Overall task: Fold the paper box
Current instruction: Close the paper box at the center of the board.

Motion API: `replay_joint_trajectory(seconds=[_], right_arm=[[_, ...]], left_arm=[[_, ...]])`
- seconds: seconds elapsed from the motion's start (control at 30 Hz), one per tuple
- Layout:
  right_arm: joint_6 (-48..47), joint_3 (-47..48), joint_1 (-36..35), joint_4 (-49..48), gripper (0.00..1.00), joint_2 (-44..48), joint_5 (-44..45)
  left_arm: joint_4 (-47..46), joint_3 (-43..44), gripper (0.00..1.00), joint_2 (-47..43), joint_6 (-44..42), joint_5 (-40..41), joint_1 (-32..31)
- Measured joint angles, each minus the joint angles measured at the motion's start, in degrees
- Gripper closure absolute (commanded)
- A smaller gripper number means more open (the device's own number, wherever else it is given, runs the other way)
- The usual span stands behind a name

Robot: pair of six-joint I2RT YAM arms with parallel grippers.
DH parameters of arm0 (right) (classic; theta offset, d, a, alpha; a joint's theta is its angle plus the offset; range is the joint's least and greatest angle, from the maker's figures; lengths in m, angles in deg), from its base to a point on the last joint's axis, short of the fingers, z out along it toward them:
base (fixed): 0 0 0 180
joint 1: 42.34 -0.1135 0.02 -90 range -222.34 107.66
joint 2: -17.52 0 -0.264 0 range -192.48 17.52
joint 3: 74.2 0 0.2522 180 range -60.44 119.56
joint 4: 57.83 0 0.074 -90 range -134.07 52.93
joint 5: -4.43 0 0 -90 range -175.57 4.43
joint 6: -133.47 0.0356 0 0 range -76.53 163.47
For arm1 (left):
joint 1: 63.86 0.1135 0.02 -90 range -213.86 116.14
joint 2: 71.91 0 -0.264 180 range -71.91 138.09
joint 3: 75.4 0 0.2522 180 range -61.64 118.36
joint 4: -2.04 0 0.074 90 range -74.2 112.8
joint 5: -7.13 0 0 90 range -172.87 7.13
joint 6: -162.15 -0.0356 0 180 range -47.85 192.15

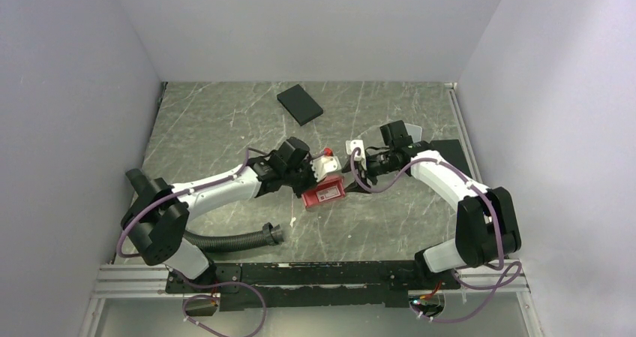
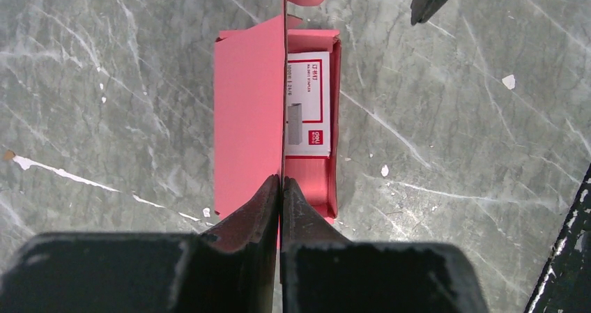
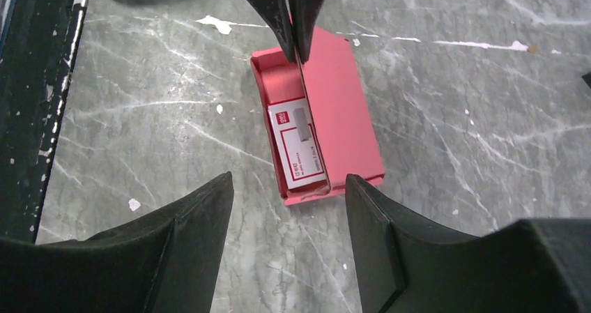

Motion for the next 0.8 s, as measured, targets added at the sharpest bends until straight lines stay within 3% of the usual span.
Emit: replay_joint_trajectory(seconds=[0.8], right_arm=[[18.1,6.9,2.7,-1.1,0.41,-11.0,4.2]], left_arm=[[5.1,6.7,0.91,4.5,7.1,-6.1,7.3]])
